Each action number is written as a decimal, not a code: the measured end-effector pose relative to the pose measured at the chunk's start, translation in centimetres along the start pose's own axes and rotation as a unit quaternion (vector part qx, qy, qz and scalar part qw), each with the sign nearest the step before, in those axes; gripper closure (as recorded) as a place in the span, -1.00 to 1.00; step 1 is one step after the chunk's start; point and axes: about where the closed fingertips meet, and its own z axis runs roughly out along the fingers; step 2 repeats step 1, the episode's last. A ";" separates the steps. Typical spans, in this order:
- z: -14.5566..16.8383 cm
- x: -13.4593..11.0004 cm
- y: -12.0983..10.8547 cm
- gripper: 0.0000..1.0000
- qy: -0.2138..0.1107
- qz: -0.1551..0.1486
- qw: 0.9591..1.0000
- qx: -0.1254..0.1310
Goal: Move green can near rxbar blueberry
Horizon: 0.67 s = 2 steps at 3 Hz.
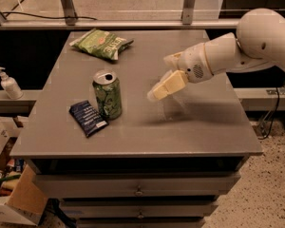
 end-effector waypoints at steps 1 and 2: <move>-0.3 0.1 -0.4 -1.00 -0.004 0.006 1.000 0.004; -0.3 0.1 -0.4 -1.00 -0.004 0.006 1.000 0.004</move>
Offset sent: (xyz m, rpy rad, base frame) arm 0.0000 0.0000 0.0000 0.0000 0.0000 0.0000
